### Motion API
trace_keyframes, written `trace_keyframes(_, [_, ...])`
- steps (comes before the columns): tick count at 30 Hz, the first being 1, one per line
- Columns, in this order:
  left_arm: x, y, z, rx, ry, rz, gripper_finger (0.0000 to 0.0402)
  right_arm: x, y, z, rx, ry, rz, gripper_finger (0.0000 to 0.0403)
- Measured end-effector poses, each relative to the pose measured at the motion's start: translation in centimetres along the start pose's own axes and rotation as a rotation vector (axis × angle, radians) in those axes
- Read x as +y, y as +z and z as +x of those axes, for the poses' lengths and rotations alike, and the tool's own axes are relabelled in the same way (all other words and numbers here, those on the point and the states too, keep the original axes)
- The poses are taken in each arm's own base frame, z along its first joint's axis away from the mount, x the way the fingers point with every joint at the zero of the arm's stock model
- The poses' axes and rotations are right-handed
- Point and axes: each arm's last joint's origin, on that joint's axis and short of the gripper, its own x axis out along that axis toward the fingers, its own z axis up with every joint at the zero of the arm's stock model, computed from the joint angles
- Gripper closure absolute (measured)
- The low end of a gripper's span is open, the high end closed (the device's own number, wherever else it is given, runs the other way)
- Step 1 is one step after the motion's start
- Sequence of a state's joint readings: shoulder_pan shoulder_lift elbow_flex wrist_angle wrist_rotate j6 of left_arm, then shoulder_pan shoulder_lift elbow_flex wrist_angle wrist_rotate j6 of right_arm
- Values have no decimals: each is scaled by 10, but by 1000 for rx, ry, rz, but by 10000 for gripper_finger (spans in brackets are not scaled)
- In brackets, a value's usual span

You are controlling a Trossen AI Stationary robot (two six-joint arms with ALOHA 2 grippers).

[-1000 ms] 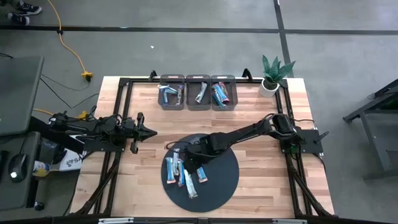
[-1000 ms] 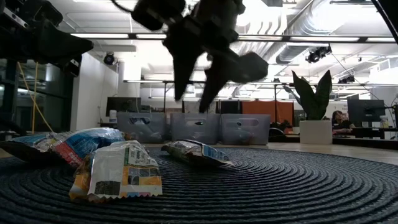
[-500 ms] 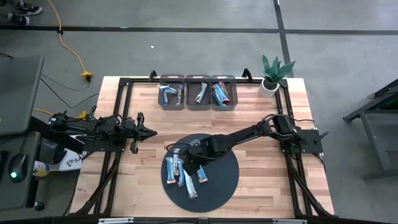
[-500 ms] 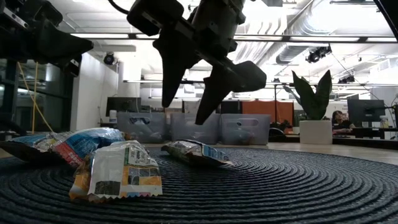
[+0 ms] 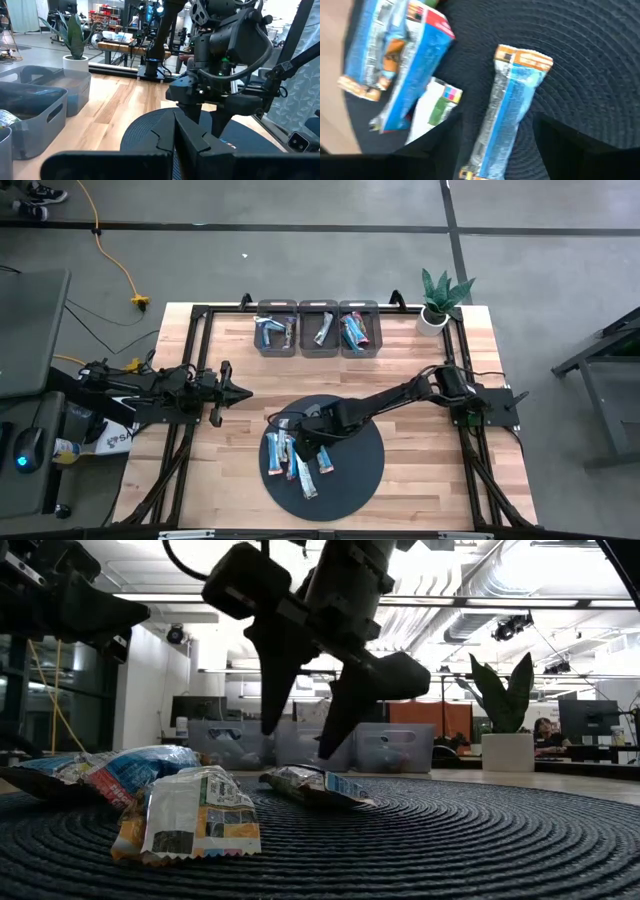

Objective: Pick and place Granola Bars by type
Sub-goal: Put the yellow granola bar into the middle black bin

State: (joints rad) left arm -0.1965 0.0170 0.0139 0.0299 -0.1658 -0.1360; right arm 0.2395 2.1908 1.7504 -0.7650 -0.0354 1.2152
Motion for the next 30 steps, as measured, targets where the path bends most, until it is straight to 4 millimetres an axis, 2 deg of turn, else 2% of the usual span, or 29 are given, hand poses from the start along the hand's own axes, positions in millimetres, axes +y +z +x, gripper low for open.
trace_keyframes(22, [0,0,0,-1,0,0,400,-3,-2,27,30,-32,18,178])
trace_keyframes(30, [0,0,0,-1,0,0,400,-6,-4,47,116,-34,29,179])
